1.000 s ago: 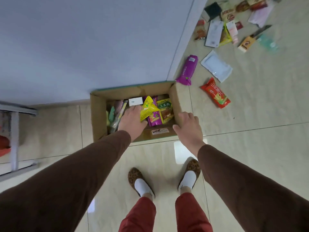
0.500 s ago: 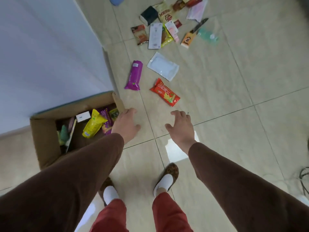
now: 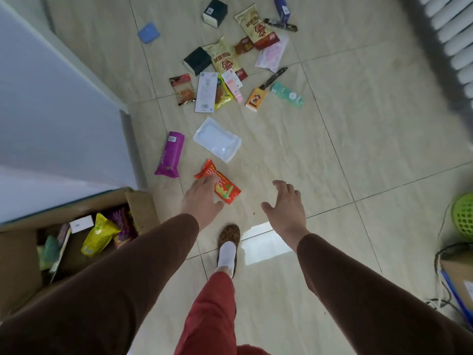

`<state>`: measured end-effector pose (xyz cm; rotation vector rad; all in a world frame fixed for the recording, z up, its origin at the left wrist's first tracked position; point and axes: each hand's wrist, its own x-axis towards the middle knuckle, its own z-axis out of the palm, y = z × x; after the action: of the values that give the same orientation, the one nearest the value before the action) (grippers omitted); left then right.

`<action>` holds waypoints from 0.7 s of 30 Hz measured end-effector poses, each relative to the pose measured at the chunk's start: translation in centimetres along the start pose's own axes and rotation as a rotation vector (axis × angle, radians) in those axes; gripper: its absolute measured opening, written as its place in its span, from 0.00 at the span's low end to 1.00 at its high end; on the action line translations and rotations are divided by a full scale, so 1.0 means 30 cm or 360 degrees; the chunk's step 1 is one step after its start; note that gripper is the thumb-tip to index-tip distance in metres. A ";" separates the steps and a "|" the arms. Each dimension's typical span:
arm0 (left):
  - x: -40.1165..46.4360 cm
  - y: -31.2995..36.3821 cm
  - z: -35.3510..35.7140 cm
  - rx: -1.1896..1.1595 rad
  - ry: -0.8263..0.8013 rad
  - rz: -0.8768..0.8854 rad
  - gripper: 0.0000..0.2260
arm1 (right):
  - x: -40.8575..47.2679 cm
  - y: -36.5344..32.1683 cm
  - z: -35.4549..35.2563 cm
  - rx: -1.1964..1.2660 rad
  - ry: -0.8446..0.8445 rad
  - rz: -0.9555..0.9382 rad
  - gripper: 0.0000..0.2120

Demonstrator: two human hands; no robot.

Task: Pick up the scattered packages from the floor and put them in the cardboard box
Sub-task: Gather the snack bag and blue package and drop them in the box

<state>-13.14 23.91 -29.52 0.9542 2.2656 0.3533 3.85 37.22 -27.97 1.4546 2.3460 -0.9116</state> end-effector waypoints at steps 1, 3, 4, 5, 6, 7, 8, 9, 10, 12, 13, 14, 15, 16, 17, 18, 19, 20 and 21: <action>0.049 0.030 -0.009 -0.0001 -0.0012 -0.0011 0.24 | 0.046 0.012 -0.039 -0.0009 -0.0008 0.0012 0.29; 0.150 0.091 -0.028 0.0024 -0.0034 -0.0026 0.23 | 0.137 0.036 -0.125 -0.0007 -0.0003 0.0043 0.29; 0.197 0.123 -0.039 0.0043 -0.0036 -0.0030 0.22 | 0.180 0.046 -0.166 0.0005 0.0012 0.0052 0.28; 0.242 0.157 -0.050 0.0058 -0.0042 -0.0036 0.21 | 0.224 0.056 -0.209 0.0015 0.0026 0.0055 0.28; 0.288 0.196 -0.061 0.0066 -0.0051 -0.0042 0.21 | 0.268 0.066 -0.252 0.0024 0.0036 0.0058 0.28; 0.334 0.237 -0.069 0.0075 -0.0063 -0.0039 0.23 | 0.312 0.077 -0.294 0.0026 0.0042 0.0061 0.28; 0.380 0.280 -0.076 0.0088 -0.0076 -0.0027 0.24 | 0.358 0.091 -0.335 0.0022 0.0049 0.0061 0.28; 0.425 0.324 -0.080 0.0101 -0.0085 -0.0017 0.25 | 0.403 0.107 -0.374 0.0019 0.0055 0.0058 0.28; 0.470 0.370 -0.083 0.0099 -0.0090 -0.0011 0.26 | 0.449 0.125 -0.412 0.0022 0.0061 0.0051 0.28; 0.564 0.464 -0.085 0.0072 -0.0083 -0.0006 0.26 | 0.548 0.162 -0.486 0.0036 0.0067 0.0039 0.28; 0.612 0.511 -0.082 0.0064 -0.0088 -0.0007 0.26 | 0.599 0.183 -0.523 0.0048 0.0064 0.0034 0.28; 0.658 0.558 -0.078 0.0057 -0.0089 -0.0012 0.26 | 0.649 0.204 -0.559 0.0061 0.0053 0.0029 0.28; 0.707 0.603 -0.072 0.0051 -0.0079 -0.0022 0.26 | 0.703 0.226 -0.593 0.0074 0.0038 0.0017 0.28; 0.757 0.646 -0.064 0.0055 -0.0068 -0.0035 0.26 | 0.759 0.246 -0.627 0.0077 0.0023 -0.0002 0.28; 0.805 0.686 -0.053 0.0057 -0.0070 -0.0063 0.26 | 0.816 0.269 -0.660 0.0078 0.0013 -0.0018 0.28; 0.854 0.727 -0.042 0.0053 -0.0074 -0.0093 0.26 | 0.870 0.290 -0.695 0.0072 0.0007 -0.0032 0.28; 0.901 0.766 -0.028 0.0043 -0.0067 -0.0120 0.26 | 0.922 0.311 -0.726 0.0059 -0.0002 -0.0049 0.28; 0.945 0.804 -0.016 0.0029 -0.0054 -0.0141 0.26 | 0.972 0.330 -0.755 0.0039 -0.0014 -0.0072 0.28; 0.986 0.841 -0.007 0.0006 -0.0048 -0.0159 0.26 | 1.023 0.345 -0.783 0.0018 -0.0029 -0.0092 0.28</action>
<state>-15.21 62.69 -31.17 0.8390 2.2770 0.2892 1.04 77.12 -28.91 1.3834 2.3852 -0.9500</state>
